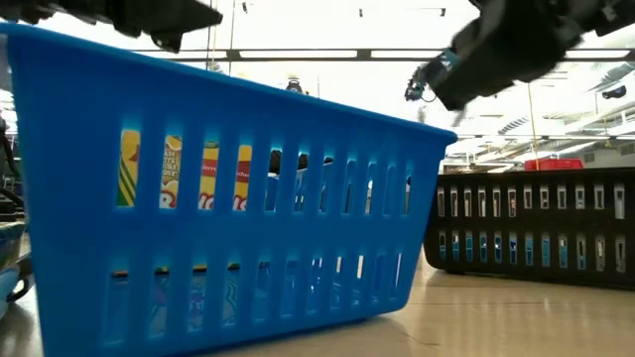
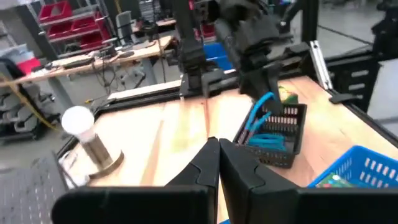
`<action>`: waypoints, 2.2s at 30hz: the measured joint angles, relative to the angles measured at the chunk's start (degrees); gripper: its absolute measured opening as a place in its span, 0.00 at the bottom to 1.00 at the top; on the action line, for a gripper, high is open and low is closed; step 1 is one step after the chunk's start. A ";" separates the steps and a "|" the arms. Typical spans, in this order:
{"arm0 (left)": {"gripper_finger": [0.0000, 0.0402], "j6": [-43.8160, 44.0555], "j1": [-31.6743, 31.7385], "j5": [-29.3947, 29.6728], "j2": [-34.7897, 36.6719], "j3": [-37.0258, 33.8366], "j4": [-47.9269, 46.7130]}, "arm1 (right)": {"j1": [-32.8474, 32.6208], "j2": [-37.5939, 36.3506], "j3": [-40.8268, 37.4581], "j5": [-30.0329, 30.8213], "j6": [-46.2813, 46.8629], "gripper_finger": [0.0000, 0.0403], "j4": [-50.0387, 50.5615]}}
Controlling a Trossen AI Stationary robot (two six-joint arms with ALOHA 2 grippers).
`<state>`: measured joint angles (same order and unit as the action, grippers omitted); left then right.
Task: Pick & Place Office Desk Supplies
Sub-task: Put the blue rubber band into the black bin, then put the orange rubber band into the black bin
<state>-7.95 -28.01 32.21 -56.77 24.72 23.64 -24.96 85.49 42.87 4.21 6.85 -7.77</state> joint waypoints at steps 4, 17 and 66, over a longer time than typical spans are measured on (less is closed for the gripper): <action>0.04 2.21 0.00 0.40 -0.89 -1.81 -0.50 | 0.46 0.00 0.02 -4.50 4.43 0.00 6.38; 0.04 5.65 0.06 -0.68 -1.32 -2.33 -2.73 | 0.44 1.04 0.02 -8.72 7.88 0.01 12.45; 0.43 38.08 -0.14 -17.97 -1.82 -2.29 -34.85 | -7.23 1.03 10.92 4.59 3.95 0.59 31.27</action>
<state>30.13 -28.14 14.24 -58.58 22.44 -11.21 -32.18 86.52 53.80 8.81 10.81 23.50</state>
